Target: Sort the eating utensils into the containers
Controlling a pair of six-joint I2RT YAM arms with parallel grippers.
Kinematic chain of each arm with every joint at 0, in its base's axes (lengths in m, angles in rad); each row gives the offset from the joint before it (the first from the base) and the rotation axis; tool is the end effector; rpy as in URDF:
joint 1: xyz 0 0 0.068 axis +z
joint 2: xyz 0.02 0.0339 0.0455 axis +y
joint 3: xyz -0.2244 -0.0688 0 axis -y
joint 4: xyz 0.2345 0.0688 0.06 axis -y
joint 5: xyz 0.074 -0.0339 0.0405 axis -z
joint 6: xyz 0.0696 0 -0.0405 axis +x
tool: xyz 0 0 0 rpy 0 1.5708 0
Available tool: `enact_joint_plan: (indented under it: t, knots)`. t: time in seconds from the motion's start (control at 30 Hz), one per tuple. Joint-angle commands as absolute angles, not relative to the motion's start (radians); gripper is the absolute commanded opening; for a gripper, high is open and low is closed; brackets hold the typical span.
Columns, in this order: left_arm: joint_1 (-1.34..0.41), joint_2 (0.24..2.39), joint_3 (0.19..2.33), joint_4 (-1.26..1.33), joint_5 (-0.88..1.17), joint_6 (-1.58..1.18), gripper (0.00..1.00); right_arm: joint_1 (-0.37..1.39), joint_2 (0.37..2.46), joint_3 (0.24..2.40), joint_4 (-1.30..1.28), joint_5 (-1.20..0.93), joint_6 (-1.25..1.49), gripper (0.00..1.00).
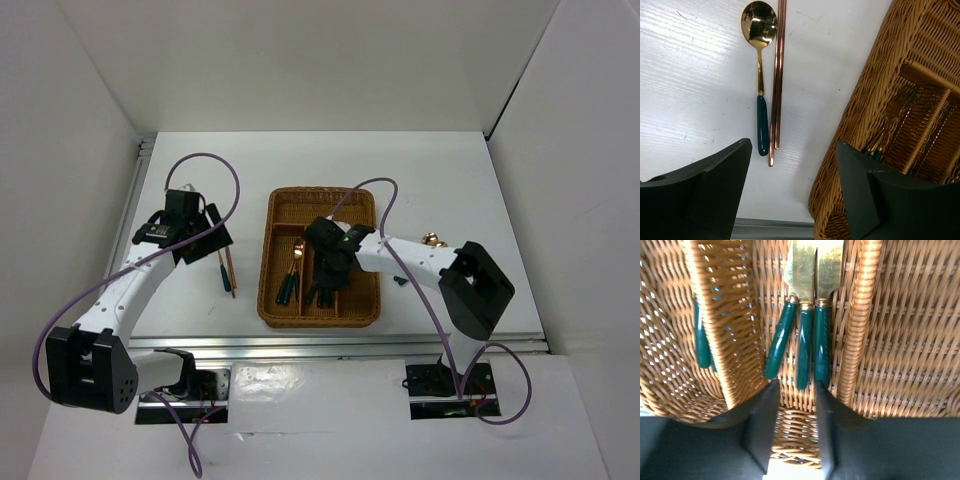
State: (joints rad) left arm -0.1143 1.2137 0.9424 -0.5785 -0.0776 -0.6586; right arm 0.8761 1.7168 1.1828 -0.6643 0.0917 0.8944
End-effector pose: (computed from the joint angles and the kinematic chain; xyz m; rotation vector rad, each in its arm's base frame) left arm 0.2770 -0.0264 0.2110 -0.6884 2.3344 -0.2583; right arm 0.2208 0.2550 0.1343 0.0501 2.8169 0.3291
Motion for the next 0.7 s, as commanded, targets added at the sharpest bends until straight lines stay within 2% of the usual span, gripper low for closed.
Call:
enact_joint_plan:
  t: [0.0,0.13,0.2,0.3,0.4,0.43,0.47,0.67]
  knots:
    - [-0.109,1.189,0.943,-0.575,-0.078,-0.66,0.82,0.885,1.681,1.274,-0.702,0.149,0.887,0.45]
    - [-0.1,1.189,0.943,-0.566,-0.078,-0.66,0.82,0.885,1.632,1.357,-0.764,0.253,0.862,0.65]
    - [-0.1,1.189,0.943,-0.566,-0.078,-0.66,0.82,0.861,1.594,1.38,-0.802,0.282,0.862,0.66]
    - [-0.1,1.198,0.943,-0.566,-0.069,-0.66,0.82,0.773,1.522,1.358,-0.813,0.337,0.853,0.66]
    - [-0.1,1.21,0.943,-0.542,-0.058,-0.65,0.82,0.591,1.464,1.252,-0.813,0.316,0.828,0.66]
    - [-0.1,1.21,0.943,-0.541,-0.046,-0.65,0.82,0.544,1.428,1.194,-0.802,0.301,0.828,0.61]
    - [-0.1,1.221,0.953,-0.541,-0.046,-0.65,0.82,0.456,1.411,1.163,-0.802,0.292,0.828,0.6]
    - [-0.1,1.25,0.971,-0.523,-0.026,-0.65,0.82,0.25,1.333,0.956,-0.761,0.242,0.818,0.56]
